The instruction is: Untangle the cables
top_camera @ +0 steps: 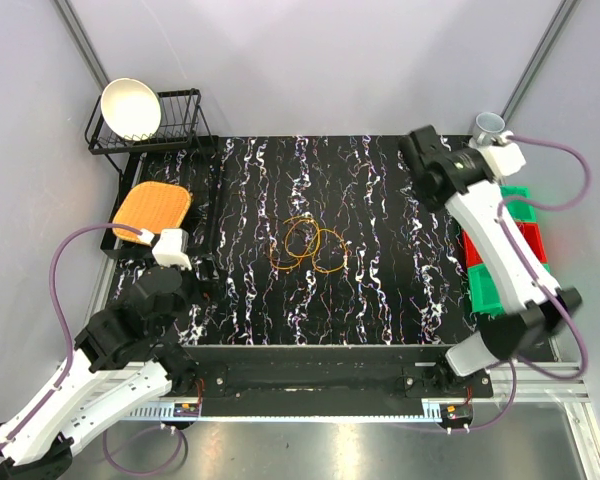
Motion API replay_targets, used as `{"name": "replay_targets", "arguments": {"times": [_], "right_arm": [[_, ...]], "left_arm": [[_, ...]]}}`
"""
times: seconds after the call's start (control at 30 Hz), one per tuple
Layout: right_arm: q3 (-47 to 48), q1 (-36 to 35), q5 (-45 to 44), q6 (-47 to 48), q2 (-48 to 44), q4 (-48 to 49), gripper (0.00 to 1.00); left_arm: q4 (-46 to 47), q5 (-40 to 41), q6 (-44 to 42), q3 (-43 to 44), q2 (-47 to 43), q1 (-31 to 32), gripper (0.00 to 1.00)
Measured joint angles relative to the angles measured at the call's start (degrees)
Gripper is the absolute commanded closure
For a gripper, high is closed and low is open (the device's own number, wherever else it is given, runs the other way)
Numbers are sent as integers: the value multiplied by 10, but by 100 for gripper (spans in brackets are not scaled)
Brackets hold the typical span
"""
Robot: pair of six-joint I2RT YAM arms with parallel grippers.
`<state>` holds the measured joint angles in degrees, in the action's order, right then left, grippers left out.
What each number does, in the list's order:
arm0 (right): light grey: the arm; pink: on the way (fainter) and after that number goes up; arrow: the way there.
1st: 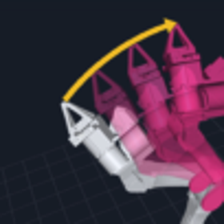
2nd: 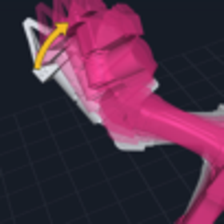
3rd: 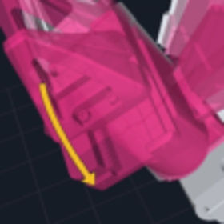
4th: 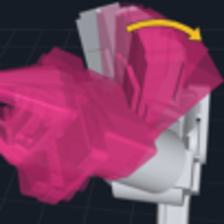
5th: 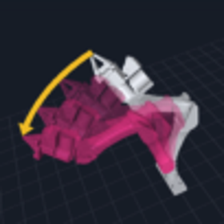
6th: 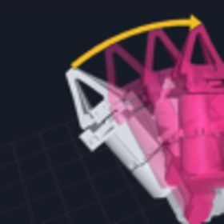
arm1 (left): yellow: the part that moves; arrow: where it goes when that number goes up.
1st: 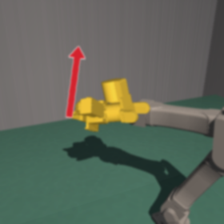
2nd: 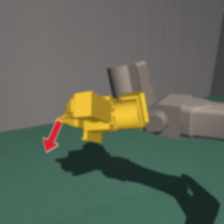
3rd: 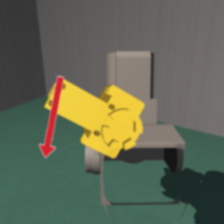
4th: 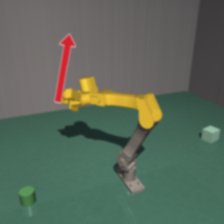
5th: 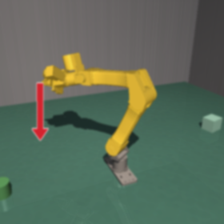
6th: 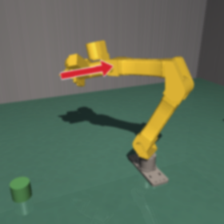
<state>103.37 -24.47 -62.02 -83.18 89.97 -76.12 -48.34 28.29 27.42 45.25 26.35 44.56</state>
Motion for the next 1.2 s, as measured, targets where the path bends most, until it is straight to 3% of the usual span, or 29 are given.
{"name": "replay_targets", "arguments": {"times": [0.5,0.73,1.2], "right_arm": [[-282,144,-15,-9,-270,-5,100],[-379,171,-38,-79,-370,-9,100],[-408,264,-43,-200,-267,-11,100]], "left_arm": [[0,-5,0,0,0,0,1],[0,-6,0,0,-5,0,1],[0,-7,0,-1,-22,0,1]]}}
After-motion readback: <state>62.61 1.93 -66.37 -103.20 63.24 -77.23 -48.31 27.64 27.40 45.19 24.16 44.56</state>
